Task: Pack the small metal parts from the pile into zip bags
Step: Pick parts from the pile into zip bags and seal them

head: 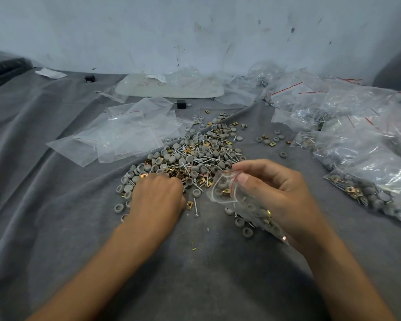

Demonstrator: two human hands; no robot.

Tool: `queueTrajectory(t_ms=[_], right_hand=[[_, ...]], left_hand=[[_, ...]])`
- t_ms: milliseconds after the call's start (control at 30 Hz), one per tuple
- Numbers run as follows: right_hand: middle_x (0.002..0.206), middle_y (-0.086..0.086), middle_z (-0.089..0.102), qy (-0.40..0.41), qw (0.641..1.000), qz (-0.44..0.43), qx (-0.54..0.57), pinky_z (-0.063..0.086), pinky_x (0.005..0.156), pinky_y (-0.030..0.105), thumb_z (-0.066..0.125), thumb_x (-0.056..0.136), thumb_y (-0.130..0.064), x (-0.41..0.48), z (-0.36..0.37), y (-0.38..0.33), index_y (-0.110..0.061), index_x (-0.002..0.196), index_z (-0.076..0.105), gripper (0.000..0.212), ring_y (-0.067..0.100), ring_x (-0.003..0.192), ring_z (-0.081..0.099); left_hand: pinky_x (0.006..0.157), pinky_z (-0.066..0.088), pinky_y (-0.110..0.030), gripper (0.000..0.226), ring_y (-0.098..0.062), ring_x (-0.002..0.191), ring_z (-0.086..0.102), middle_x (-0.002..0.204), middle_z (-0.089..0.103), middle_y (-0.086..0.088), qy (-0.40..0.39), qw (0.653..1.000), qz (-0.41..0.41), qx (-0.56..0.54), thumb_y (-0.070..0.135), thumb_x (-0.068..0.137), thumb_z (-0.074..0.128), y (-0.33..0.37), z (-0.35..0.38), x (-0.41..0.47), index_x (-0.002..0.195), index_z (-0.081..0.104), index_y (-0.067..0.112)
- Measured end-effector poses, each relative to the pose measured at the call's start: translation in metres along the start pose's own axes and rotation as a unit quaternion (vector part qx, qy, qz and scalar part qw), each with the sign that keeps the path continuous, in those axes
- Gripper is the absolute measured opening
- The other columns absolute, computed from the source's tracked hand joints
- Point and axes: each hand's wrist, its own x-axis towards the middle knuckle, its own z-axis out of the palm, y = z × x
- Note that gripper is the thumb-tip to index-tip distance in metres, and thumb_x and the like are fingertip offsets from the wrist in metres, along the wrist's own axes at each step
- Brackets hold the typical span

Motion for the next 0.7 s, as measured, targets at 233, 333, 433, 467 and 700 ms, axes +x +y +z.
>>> queueTrajectory(t_ms=[233,333,433,467,700], right_hand=[[0.097,0.001,0.079,0.001,1.000,-0.002,-0.007,0.055,0.073,0.020,0.070,0.092,-0.011,0.000,-0.001,-0.001,-0.026,0.100,0.079,0.018,0.014,0.088,0.074],[0.098,0.000,0.079,0.000,1.000,-0.003,-0.019,0.056,0.075,0.022,0.070,0.093,-0.011,0.000,0.000,0.000,-0.028,0.100,0.079,0.020,0.015,0.090,0.074],[0.099,0.000,0.079,-0.001,1.000,-0.005,-0.025,0.056,0.076,0.022,0.070,0.094,-0.012,0.000,0.000,0.000,-0.029,0.100,0.079,0.020,0.016,0.091,0.074],[0.099,0.000,0.079,-0.002,1.000,-0.005,-0.026,0.056,0.076,0.022,0.070,0.094,-0.012,0.000,0.000,-0.001,-0.029,0.100,0.079,0.020,0.016,0.092,0.074],[0.099,-0.001,0.079,-0.002,1.000,-0.010,-0.023,0.054,0.075,0.018,0.070,0.093,-0.010,0.000,0.003,0.001,-0.024,0.100,0.079,0.019,0.011,0.092,0.073]], left_hand=[[0.075,0.054,-0.040,0.020,-0.026,0.086,0.061,0.085,0.067,-0.001,-0.077,0.986,-0.021,-0.145,0.035,0.085,0.060,-0.015,-0.003,0.003,0.088,0.065,0.016],[0.072,0.050,-0.037,0.019,-0.026,0.086,0.059,0.087,0.065,-0.003,-0.078,0.990,0.004,-0.117,0.033,0.087,0.057,-0.016,-0.004,0.004,0.090,0.062,0.015],[0.071,0.040,-0.035,0.018,-0.026,0.097,0.058,0.100,0.063,-0.003,-0.058,0.994,0.027,-0.089,0.029,0.092,0.053,-0.012,-0.004,0.003,0.098,0.062,0.015],[0.070,0.037,-0.034,0.018,-0.025,0.098,0.058,0.101,0.063,-0.002,-0.052,0.995,0.029,-0.081,0.029,0.093,0.052,-0.011,-0.005,0.002,0.099,0.061,0.015],[0.068,0.037,-0.033,0.020,-0.024,0.097,0.061,0.097,0.062,-0.001,-0.029,0.998,0.034,-0.033,0.029,0.100,0.048,-0.008,-0.007,0.000,0.088,0.059,0.017]])
